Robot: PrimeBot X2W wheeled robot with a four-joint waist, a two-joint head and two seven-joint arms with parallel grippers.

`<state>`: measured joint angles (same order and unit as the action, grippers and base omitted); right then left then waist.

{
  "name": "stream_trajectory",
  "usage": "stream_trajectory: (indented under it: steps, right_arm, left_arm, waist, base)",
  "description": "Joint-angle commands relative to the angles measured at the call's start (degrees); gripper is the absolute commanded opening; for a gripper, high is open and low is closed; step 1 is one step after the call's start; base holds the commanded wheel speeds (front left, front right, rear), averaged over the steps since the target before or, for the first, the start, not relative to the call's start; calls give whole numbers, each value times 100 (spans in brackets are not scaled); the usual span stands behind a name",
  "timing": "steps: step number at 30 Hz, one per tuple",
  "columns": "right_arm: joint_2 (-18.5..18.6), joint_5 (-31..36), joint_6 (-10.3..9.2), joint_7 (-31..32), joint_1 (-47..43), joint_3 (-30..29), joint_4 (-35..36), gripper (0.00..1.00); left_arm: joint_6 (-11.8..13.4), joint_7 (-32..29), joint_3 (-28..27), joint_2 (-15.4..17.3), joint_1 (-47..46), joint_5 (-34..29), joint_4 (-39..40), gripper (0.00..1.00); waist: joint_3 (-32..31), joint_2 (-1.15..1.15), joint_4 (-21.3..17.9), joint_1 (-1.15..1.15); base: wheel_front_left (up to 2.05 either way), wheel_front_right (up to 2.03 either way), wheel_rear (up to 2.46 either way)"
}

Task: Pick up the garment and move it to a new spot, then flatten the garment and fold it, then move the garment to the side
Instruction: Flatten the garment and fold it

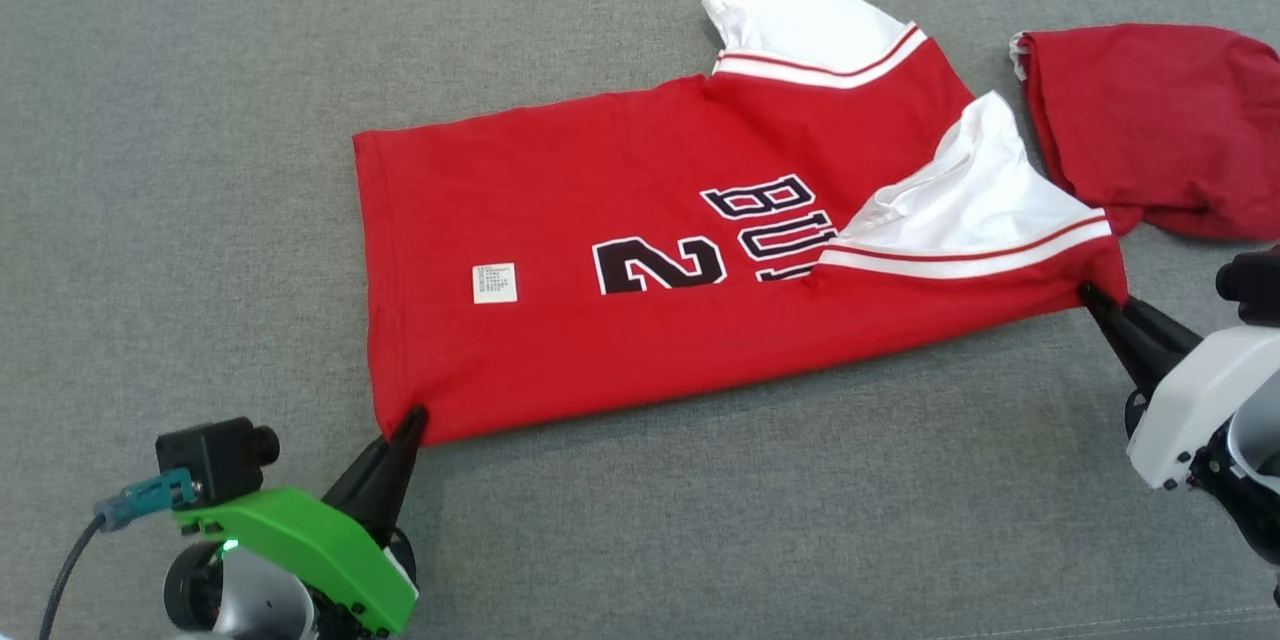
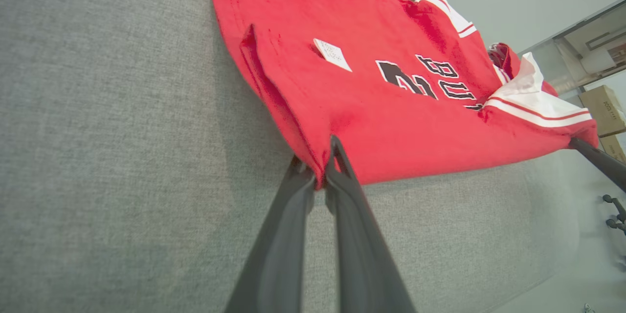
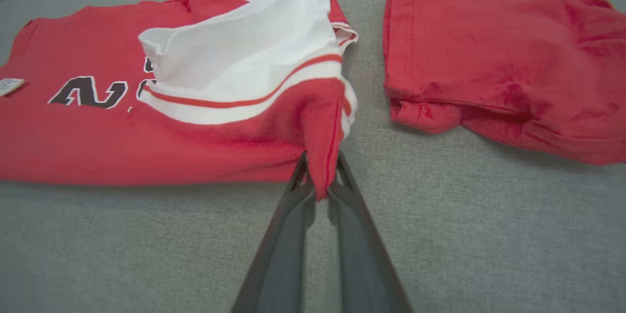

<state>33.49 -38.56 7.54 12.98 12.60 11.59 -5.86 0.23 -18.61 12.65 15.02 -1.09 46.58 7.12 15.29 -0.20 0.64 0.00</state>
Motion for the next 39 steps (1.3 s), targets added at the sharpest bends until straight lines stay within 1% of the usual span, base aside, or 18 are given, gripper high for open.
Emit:
stream_trajectory:
  steps: [1, 3, 7, 12, 13, 14, 15, 16, 18, 21, 23, 25, 27, 30, 34, 36, 37, 39]
  right_arm:
    - [19, -72, -11, 67, -151, -39, 39, 0]
    - [21, -134, -11, 167, -354, -109, 98, 0]
    - [-43, -78, -12, 250, -810, -247, -2, 0]
    - [-162, 48, -12, 349, -1232, -256, -246, 0]
    - [-143, 149, -12, 317, -1257, -277, -280, 31]
    - [-161, 205, -12, 309, -1279, -313, -327, 100]
    - [-190, 248, -12, 299, -1293, -316, -327, 100]
    - [-204, 263, -11, 289, -1273, -346, -299, 100]
    - [-170, 298, -11, 241, -1153, -477, -170, 100]
    - [-54, 354, -11, 204, -887, -651, 209, 100]
    - [-16, 415, -9, 267, -626, -695, 482, 100]
    - [-23, 493, -9, 365, -226, -699, 656, 100]
    - [-70, 596, -9, 496, 255, -629, 693, 100]
    - [-181, 776, -9, 661, 1026, -628, 460, 100]
    - [-385, 1108, -6, 833, 2027, -429, -54, 100]
    - [-440, 1250, -10, 844, 2470, -288, -315, 100]
    - [-440, 1250, -10, 844, 2470, -288, -315, 100]
    - [-575, 1315, -9, 857, 2815, -115, -618, 100]
  left_arm:
    - [56, -18, -25, 61, 148, 14, 58, 0]
    - [120, -40, -9, 94, 381, -5, 171, 0]
    - [239, 28, 14, 50, 854, 3, 244, 0]
    - [283, 152, 96, 9, 1292, -53, 192, 0]
    - [251, 124, 149, 40, 1349, -89, 184, 0]
    - [250, 145, 146, 36, 1382, -84, 192, 11]
    - [258, 183, 123, 12, 1409, -55, 220, 54]
    - [264, 199, 110, 35, 1457, -67, 251, 100]
    - [287, 200, 82, 131, 1526, -122, 360, 100]
    - [332, 190, -39, 345, 1435, -289, 616, 100]
    - [377, 197, -125, 396, 1147, -317, 749, 100]
    - [339, 149, -151, 460, 746, -407, 770, 100]
    - [295, 62, -94, 422, 223, -438, 635, 100]
    - [209, -45, 26, 262, -700, -439, 273, 100]
    - [57, -108, 219, 27, -1816, -502, -475, 100]
    - [-30, -101, 276, -22, -2262, -559, -839, 100]
    - [-30, -101, 276, -22, -2262, -559, -839, 100]
    - [-122, -74, 331, -106, -2577, -564, -1159, 100]
  waist:
    - [-73, 20, -61, 0]
    - [-96, 20, -83, 0]
    - [-101, 20, -110, 0]
    - [-26, 20, -125, 0]
    - [-8, 20, -124, 0]
    - [7, 20, -121, 0]
    - [17, 20, -116, 0]
    - [25, 20, -114, 0]
    - [53, 20, -101, 0]
    - [146, 20, -44, 0]
    - [251, 20, 14, 0]
    - [395, 20, 93, 0]
    - [565, 20, 196, 0]
    - [906, 20, 375, 0]
    - [1341, 20, 600, 0]
    - [1534, 20, 692, 0]
    - [1534, 20, 692, 0]
    - [1664, 20, 760, 0]
  base:
    - [0, 0, 0]
    - [0, 0, 0]
    - [0, 0, 0]
    - [0, 0, 0]
    - [0, 0, 0]
    - [0, 0, 0]
    - [0, 0, 0]
    - [0, 0, 0]
    - [0, 0, 0]
    - [0, 0, 0]
    - [0, 0, 0]
    - [0, 0, 0]
    - [0, 0, 0]
    - [0, 0, 0]
    - [0, 0, 0]
    - [0, 0, 0]
    - [0, 0, 0]
    - [0, 0, 0]
